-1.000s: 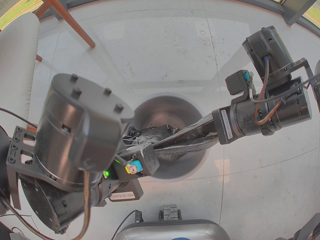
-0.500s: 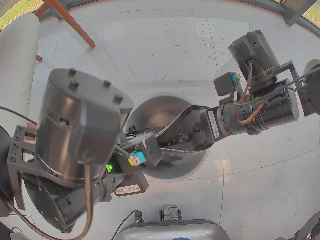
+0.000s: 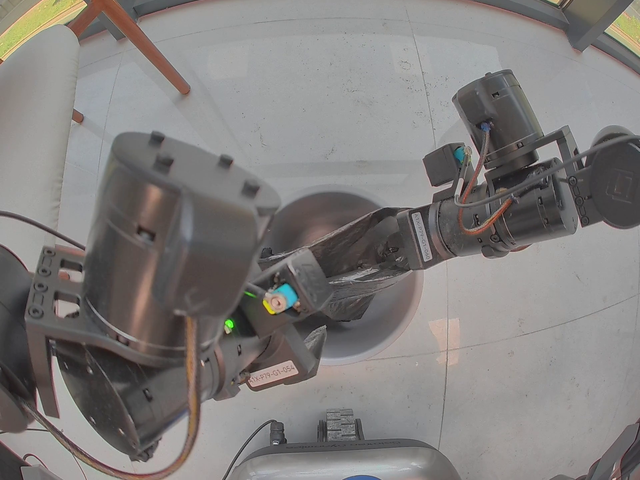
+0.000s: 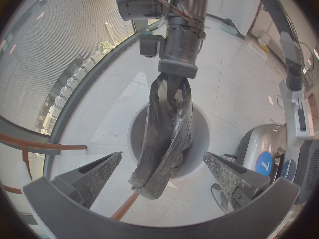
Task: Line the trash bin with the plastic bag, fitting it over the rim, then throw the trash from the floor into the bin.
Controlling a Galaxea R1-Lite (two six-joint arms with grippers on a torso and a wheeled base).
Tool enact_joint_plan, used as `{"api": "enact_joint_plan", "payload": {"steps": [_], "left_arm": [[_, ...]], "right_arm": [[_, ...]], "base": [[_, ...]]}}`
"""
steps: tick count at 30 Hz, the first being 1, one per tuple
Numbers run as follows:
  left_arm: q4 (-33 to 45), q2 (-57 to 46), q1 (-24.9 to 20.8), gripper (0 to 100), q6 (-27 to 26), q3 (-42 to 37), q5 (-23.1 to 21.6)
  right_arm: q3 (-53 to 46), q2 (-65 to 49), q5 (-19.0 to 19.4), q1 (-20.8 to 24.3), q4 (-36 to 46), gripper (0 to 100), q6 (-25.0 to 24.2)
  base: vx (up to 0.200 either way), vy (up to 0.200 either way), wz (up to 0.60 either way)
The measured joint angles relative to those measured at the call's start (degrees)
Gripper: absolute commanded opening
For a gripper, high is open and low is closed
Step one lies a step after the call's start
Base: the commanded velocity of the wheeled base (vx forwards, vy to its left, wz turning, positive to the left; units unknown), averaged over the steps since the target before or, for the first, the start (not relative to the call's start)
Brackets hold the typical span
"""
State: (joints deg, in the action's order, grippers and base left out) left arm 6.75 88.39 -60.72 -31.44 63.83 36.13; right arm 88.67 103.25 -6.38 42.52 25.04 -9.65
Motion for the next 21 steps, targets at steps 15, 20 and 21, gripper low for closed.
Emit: {"api": "enact_joint_plan", "payload": {"steps": [15, 20, 21], "left_arm": [[3.4, 1.7, 10.5, 100, 5.1, 7.2, -19.1], [5.0, 1.9, 14.9, 100, 5.5, 8.7, -22.8], [5.0, 2.0, 15.5, 100, 5.5, 8.9, -22.9]], "right_arm": [[-0.1, 0.0, 0.0, 0.6, 0.0, 0, 0.1], [-0.1, -0.1, 0.0, 0.8, 0.0, 0, 0.1], [-0.1, -0.1, 0.0, 0.9, 0.0, 0, 0.1]], "base": [[0.000, 0.000, 0.00], [0.000, 0.000, 0.00], [0.000, 0.000, 0.00]]}}
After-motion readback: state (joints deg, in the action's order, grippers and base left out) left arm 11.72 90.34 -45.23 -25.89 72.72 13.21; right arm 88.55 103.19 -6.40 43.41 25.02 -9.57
